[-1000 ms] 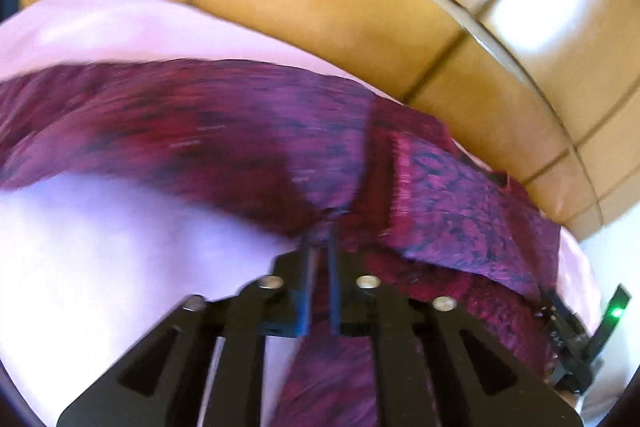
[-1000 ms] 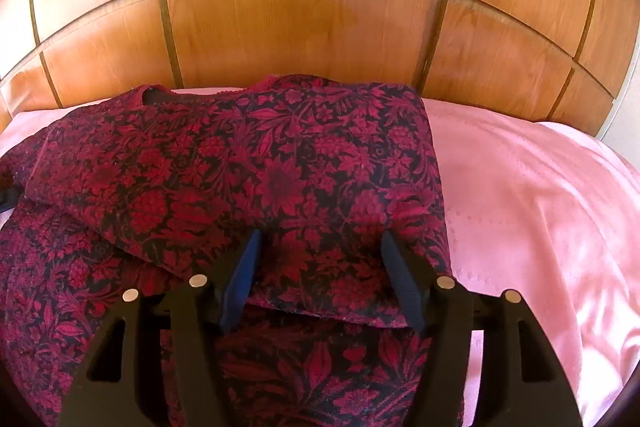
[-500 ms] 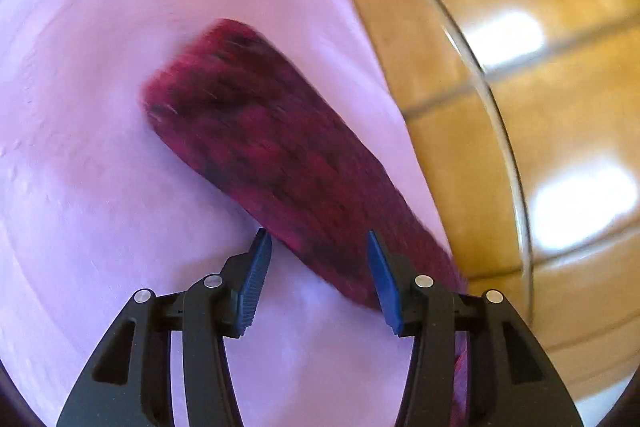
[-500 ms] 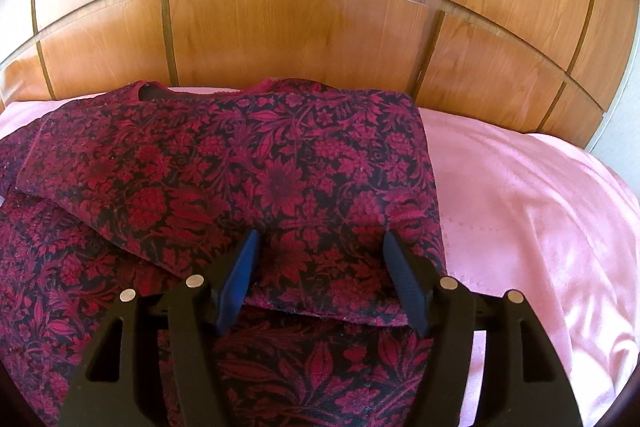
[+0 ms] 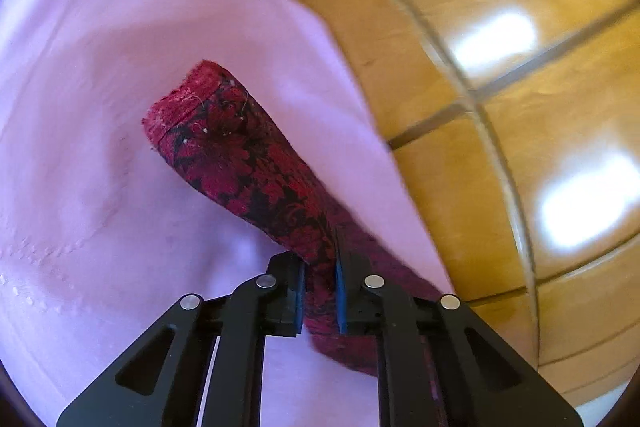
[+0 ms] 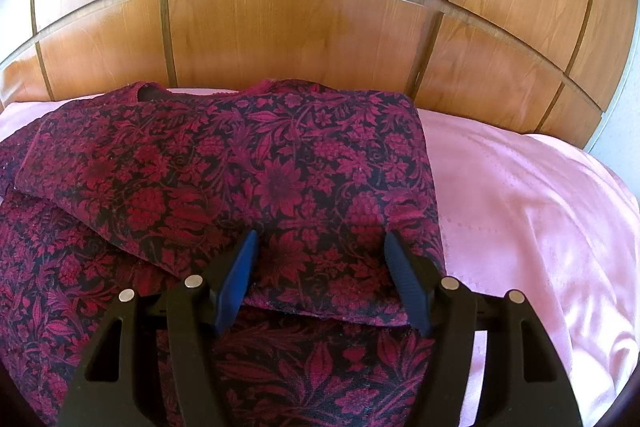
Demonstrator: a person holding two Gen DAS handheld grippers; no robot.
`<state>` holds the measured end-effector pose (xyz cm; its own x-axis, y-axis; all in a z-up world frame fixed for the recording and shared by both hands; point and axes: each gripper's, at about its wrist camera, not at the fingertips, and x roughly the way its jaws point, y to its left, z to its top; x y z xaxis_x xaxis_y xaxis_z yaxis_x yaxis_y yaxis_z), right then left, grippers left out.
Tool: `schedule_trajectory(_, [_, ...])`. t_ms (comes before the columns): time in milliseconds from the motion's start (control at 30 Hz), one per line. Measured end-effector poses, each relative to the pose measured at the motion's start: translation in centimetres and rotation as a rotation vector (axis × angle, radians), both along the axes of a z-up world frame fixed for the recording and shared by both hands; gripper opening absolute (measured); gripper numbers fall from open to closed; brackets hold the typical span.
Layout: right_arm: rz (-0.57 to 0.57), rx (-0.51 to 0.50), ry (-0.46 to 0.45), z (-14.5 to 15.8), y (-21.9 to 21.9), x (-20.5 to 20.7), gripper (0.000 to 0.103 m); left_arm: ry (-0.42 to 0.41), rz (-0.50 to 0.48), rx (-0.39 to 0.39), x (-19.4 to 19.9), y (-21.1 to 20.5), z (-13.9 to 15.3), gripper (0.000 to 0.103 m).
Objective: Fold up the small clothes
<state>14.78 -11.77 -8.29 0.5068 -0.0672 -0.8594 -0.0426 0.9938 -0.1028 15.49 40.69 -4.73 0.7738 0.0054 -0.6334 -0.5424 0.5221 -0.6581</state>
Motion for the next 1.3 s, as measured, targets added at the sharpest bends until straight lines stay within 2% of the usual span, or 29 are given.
schedule_trajectory(67, [0.0,0.001,0.0,0.0,0.0,0.0,0.065,-0.041,-0.037,0.031,0.6,-1.4,1.7,0.01])
schedule_trajectory(167, [-0.001,0.002,-0.001,0.0,0.0,0.0,0.065,-0.103,-0.145,0.112,1.8,-5.2,4.8,0.01])
schedule_trajectory(267, [-0.002,0.004,-0.002,0.1,0.0,0.0,0.065,-0.153,-0.284,0.191,3.3,-10.8,7.3,0.01])
schedule_trajectory(367, [-0.003,0.01,-0.002,0.1,-0.1,0.0,0.065,-0.181,-0.438,0.226,5.6,-17.2,8.3,0.01])
schedule_trajectory(533, [-0.006,0.02,-0.003,0.1,-0.2,0.1,0.065,-0.133,-0.653,0.288,7.6,-27.3,6.5,0.011])
schedule_trajectory(633, [-0.009,0.031,-0.002,0.0,-0.3,0.1,0.065,-0.063,-0.764,0.31,9.0,-32.1,3.9,0.021])
schedule_trajectory(667, [-0.01,0.037,-0.001,0.0,-0.4,0.2,0.065,-0.038,-0.798,0.317,9.3,-33.3,3.1,0.032])
schedule_trajectory(700, [-0.011,0.04,-0.001,0.0,-0.4,0.2,0.065,-0.021,-0.812,0.33,9.0,-34.0,2.5,0.041])
schedule_trajectory(800, [-0.013,0.052,0.001,0.0,-0.5,0.3,0.065,-0.015,-0.833,0.347,8.7,-34.6,1.9,0.058])
schedule_trajectory(933, [-0.012,0.078,0.022,0.1,-0.7,0.8,0.066,-0.048,-0.836,0.314,7.0,-33.5,2.4,0.064])
schedule_trajectory(967, [-0.014,0.091,0.032,0.2,-0.8,1.0,0.066,-0.058,-0.839,0.306,6.6,-32.5,2.7,0.068])
schedule_trajectory(1067, [-0.038,0.116,0.046,1.7,-1.0,1.7,0.066,-0.078,-0.839,0.313,5.2,-31.8,3.1,0.07])
schedule_trajectory(1100, [-0.05,0.144,0.038,2.4,-1.0,1.8,0.066,-0.089,-0.84,0.315,4.8,-31.5,3.3,0.07])
schedule_trajectory(1167, [-0.061,0.319,0.016,4.3,-0.8,2.2,0.066,-0.094,-0.818,0.33,3.9,-31.1,3.4,0.07])
schedule_trajectory(1233, [-0.029,0.453,0.037,5.0,0.4,2.8,0.066,-0.065,-0.76,0.366,3.1,-30.0,3.0,0.07])
schedule_trajectory(1300, [0.011,0.517,0.065,5.1,2.5,3.4,0.066,-0.016,-0.685,0.392,2.7,-28.6,2.4,0.07])
